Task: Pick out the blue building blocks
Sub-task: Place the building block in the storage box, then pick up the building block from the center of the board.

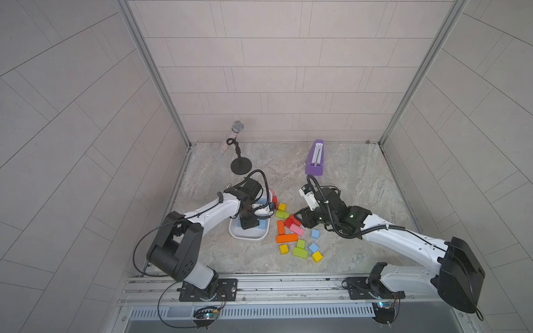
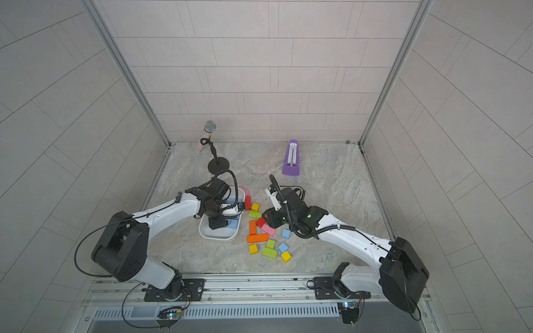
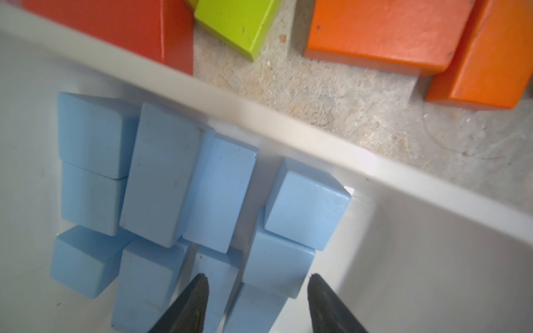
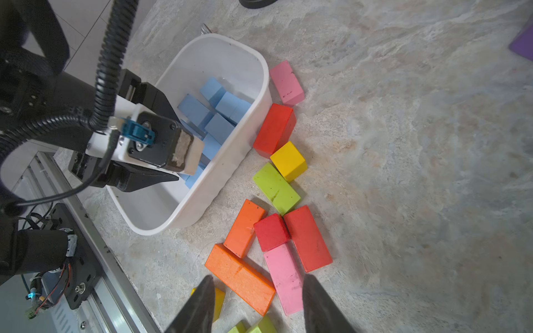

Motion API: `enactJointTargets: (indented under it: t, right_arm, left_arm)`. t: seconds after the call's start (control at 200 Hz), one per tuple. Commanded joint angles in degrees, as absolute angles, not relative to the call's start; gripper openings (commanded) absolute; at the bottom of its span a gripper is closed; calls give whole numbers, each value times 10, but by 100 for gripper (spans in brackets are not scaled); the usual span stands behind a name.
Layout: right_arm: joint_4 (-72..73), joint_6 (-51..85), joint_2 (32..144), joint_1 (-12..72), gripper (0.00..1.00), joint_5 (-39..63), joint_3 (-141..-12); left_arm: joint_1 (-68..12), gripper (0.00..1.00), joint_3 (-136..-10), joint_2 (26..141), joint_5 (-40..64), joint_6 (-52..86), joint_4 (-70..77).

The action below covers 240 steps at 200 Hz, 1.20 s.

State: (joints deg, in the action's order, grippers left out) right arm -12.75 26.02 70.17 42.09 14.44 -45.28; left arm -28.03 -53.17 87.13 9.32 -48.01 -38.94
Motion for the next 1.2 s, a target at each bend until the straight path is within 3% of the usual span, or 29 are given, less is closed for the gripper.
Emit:
enactJointTargets:
  t: [0.0, 0.3, 0.435, 0.72, 1.196]
  right_arm:
    - [-141, 275, 687, 395, 51, 174, -444]
    - [-187, 305, 609, 261, 51, 252, -383]
    - [-243, 302, 545, 199, 52, 247, -353]
    - [-278, 330, 409, 14, 54, 337, -271]
    - [-313, 339, 356, -11, 55, 341, -257]
  left_arm:
    - [-290, 62, -563, 836, 119, -476, -433]
    - [-347, 62, -647, 854, 174, -481, -469]
    - [-407, 62, -701, 907, 161, -477, -467]
    - [-520, 63, -823, 1044, 159, -460, -445]
    - [-619, 66, -952, 1215, 132, -428, -435]
